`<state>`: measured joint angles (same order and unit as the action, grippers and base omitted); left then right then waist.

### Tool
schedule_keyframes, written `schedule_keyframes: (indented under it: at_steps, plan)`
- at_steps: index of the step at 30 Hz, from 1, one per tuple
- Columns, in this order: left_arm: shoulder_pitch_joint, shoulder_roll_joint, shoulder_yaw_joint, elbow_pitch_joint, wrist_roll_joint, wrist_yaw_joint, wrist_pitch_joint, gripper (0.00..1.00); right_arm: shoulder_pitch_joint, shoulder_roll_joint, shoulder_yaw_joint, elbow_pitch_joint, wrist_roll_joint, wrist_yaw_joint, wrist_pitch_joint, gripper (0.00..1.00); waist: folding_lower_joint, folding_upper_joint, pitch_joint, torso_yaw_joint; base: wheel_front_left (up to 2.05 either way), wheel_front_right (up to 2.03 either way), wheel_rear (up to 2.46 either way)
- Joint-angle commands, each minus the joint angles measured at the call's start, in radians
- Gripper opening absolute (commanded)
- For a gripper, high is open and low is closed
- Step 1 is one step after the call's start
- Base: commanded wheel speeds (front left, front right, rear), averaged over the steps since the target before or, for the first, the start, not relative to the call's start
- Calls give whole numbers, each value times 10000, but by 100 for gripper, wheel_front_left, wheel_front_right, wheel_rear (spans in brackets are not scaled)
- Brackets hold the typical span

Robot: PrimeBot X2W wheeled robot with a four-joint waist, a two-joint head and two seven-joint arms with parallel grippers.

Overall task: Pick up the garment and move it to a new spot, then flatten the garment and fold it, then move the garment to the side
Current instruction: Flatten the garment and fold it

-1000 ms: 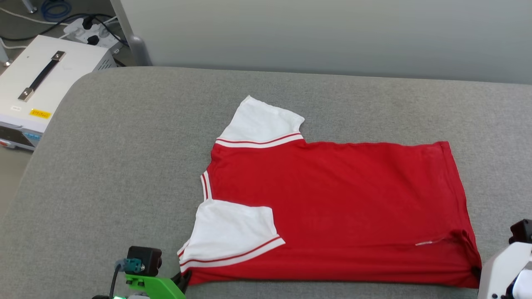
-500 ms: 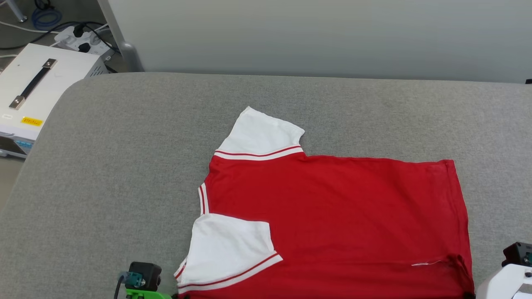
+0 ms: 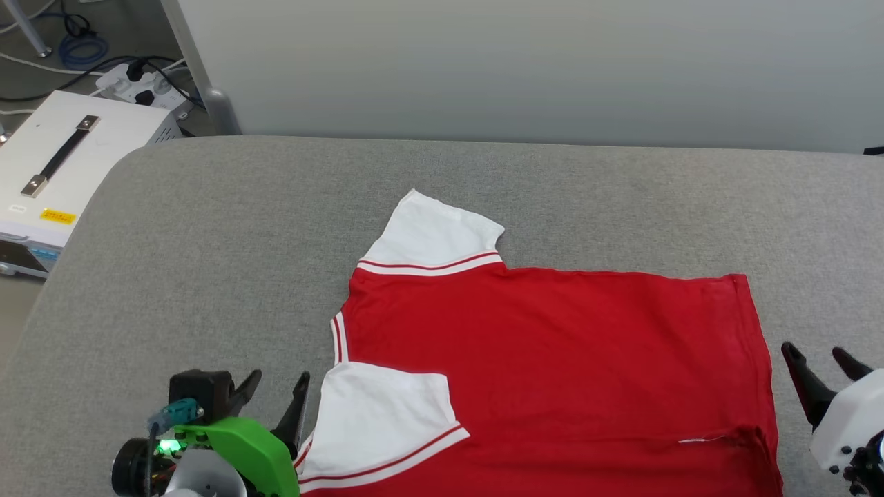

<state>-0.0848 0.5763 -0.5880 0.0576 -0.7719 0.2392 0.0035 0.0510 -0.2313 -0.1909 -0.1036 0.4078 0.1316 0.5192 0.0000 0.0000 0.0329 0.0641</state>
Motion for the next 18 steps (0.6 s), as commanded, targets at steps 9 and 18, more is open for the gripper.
schedule_keyframes:
  at_steps: [9,18]
  plan:
    - [-331,-616,792,-726,670,-85,-2423,100,-276,-522,984,-353,-223,-9,-3268,100,0,0,-74,-133,0,0,0]
    - [389,-1798,2263,-1153,1770,-839,-2649,100,94,208,1127,-291,-670,-9,-5392,100,0,0,84,-264,0,0,0]
